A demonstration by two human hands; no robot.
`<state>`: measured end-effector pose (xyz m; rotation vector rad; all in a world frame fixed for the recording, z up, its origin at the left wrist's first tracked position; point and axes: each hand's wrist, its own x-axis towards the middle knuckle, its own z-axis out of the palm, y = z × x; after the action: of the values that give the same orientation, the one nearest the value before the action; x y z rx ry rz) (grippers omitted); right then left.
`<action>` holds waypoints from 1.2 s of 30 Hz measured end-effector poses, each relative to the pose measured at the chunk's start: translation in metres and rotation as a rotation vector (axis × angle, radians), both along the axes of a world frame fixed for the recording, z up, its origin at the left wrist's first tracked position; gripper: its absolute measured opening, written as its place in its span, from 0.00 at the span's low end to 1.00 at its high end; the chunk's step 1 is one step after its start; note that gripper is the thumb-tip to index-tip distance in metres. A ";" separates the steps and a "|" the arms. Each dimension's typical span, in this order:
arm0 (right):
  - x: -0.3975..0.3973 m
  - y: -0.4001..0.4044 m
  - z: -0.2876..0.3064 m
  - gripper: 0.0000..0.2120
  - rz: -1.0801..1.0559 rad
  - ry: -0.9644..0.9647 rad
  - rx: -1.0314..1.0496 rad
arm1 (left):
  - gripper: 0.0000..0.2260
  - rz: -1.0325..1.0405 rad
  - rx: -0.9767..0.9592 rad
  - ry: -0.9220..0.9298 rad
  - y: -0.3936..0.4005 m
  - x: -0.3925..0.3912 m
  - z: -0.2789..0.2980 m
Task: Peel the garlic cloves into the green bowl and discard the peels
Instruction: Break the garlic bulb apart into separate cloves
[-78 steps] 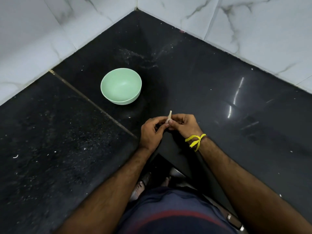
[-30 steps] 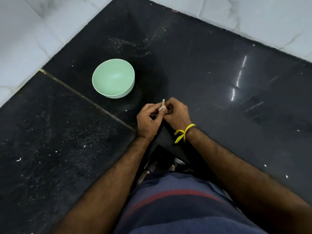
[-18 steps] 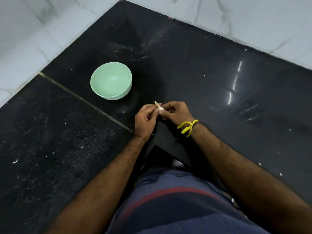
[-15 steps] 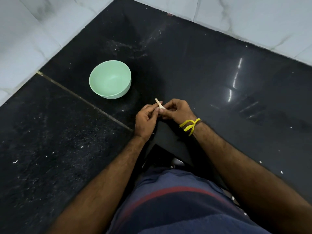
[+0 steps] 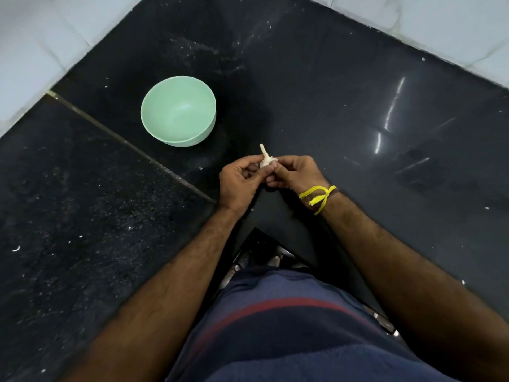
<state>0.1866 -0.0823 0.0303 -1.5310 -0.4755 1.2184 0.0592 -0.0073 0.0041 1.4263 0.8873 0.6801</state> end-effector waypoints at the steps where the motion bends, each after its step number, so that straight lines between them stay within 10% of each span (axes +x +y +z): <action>1: -0.002 0.002 -0.001 0.10 0.022 -0.068 -0.010 | 0.11 0.008 -0.005 -0.001 -0.001 0.000 -0.001; 23: -0.029 0.021 -0.006 0.13 -0.282 -0.293 -0.165 | 0.12 0.074 0.547 0.253 -0.005 0.008 -0.008; 36: -0.012 0.008 0.011 0.10 -0.101 -0.030 0.101 | 0.09 0.029 0.009 0.051 -0.002 0.001 0.006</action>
<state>0.1750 -0.0745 0.0412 -1.4711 -0.4667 1.0788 0.0606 -0.0092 0.0104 1.4465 0.9473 0.6732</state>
